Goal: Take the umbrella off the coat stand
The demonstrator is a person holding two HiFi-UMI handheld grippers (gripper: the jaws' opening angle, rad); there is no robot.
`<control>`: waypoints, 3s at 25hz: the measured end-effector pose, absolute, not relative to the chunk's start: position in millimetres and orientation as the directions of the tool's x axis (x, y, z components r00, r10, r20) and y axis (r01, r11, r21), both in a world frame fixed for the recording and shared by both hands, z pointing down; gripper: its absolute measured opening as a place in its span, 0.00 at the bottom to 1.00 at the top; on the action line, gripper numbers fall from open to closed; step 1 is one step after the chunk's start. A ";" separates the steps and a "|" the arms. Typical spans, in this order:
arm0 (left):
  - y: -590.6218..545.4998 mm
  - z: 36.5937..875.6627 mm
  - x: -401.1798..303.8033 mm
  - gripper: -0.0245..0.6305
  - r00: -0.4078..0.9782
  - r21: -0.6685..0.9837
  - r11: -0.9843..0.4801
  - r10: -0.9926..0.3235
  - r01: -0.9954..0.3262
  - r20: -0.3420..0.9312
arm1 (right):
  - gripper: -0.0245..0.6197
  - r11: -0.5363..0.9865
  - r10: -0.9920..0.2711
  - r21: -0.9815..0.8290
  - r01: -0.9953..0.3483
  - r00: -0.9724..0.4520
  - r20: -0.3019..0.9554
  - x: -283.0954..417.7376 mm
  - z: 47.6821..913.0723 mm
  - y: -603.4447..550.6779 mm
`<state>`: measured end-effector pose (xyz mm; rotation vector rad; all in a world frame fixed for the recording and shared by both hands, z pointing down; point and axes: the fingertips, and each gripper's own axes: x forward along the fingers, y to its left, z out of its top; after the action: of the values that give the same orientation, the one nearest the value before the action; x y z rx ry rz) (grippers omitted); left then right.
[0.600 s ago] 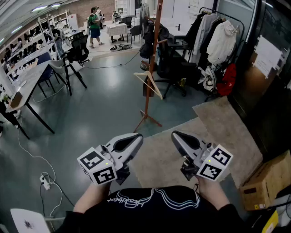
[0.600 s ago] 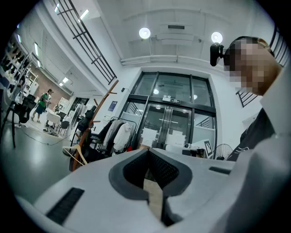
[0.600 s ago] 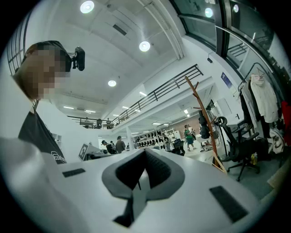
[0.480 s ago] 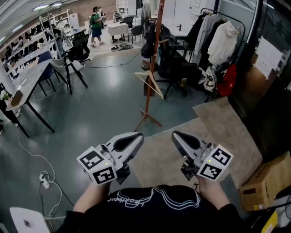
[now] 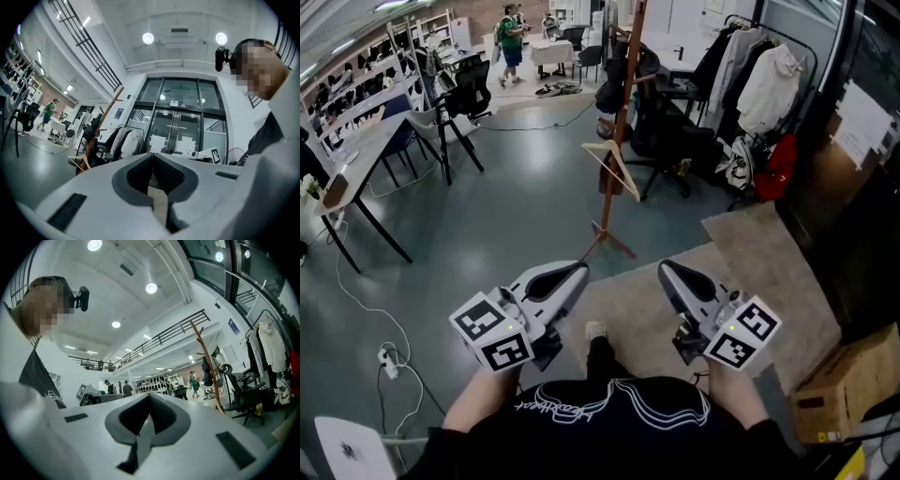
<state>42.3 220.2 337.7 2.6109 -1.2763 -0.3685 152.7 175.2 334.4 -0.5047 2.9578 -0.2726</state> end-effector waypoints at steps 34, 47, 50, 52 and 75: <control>-177.8 332.7 -66.0 0.62 0.546 0.183 -0.546 -0.836 -0.818 -0.053 | 0.04 0.912 -0.353 -0.263 -0.315 -0.929 -0.110 61.4 342.4 -217.8; -287.0 343.2 -109.0 0.63 0.544 0.164 -0.538 -0.839 -0.827 -0.011 | 0.04 0.872 -0.422 -0.299 -0.388 -0.905 -0.057 43.2 363.8 -267.1; -319.0 349.7 -119.2 0.63 0.547 0.111 -0.541 -0.836 -0.834 0.032 | 0.04 0.856 -0.463 -0.290 -0.429 -0.884 -0.059 37.9 359.2 -282.4; -339.1 351.2 -124.2 0.63 0.555 0.080 -0.551 -0.831 -0.831 0.041 | 0.04 0.844 -0.491 -0.281 -0.458 -0.869 -0.058 35.8 357.4 -291.9; -474.2 348.4 -99.9 0.62 0.806 -0.029 -0.808 -0.589 -0.589 0.060 | 0.04 0.708 -0.701 -0.221 -0.671 -0.706 -0.100 36.7 319.2 -355.6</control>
<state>-99.9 -474.2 348.4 2.9935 -0.9767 0.1046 36.7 -355.6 319.2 -1.1098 2.7377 -0.2504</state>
